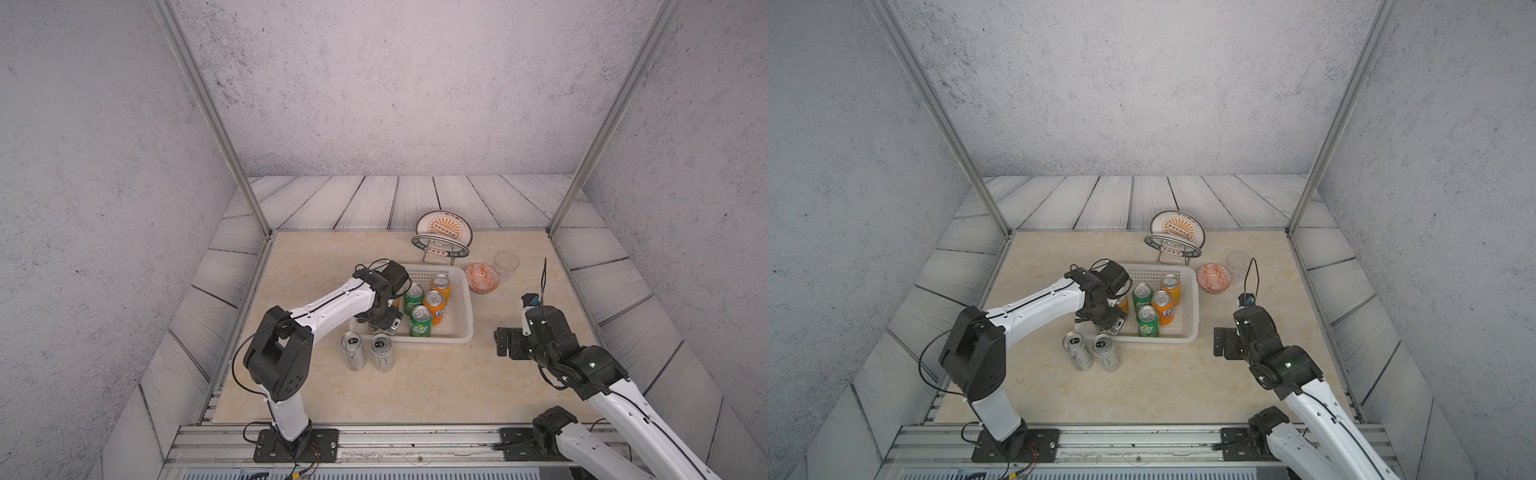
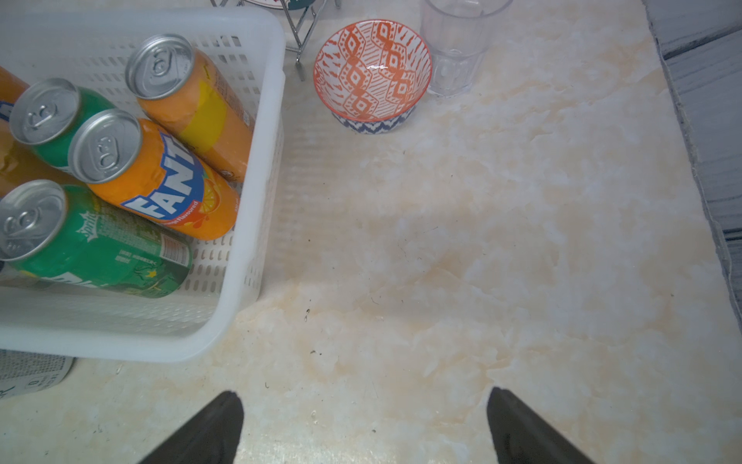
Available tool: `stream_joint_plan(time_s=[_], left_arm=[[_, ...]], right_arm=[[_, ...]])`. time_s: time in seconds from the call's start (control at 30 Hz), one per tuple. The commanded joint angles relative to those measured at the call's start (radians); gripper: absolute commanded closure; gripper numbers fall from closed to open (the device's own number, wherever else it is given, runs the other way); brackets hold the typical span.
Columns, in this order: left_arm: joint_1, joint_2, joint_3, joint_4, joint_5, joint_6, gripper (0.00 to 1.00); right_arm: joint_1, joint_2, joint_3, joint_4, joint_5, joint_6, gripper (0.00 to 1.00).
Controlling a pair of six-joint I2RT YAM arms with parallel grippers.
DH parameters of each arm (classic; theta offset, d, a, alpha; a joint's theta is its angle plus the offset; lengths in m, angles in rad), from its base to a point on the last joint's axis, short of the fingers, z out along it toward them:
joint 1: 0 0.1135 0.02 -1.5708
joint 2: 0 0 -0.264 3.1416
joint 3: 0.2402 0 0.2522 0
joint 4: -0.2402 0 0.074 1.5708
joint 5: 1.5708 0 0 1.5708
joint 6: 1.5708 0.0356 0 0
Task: Take out the drinks from the basket
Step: Pick up the drink from the basket.
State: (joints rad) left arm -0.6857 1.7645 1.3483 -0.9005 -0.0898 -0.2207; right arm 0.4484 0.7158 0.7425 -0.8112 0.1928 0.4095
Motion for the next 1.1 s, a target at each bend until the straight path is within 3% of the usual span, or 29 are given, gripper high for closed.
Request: stream_joint_plan(time_s=[0.0, 0.57, 1.07], left_arm=[[0.008, 0.015, -0.009, 0.012, 0.007, 0.0, 0.15], [0.008, -0.009, 0.013, -0.018, -0.007, 0.0, 0.33], [0.002, -0.09, 0.079, -0.119, -0.041, -0.004, 0.36]], right_arm=[[-0.002, -0.005, -0.008, 0.004, -0.003, -0.004, 0.01], [-0.002, -0.006, -0.008, 0.004, -0.003, -0.005, 0.01], [-0.002, -0.005, -0.009, 0.006, -0.003, -0.006, 0.01]])
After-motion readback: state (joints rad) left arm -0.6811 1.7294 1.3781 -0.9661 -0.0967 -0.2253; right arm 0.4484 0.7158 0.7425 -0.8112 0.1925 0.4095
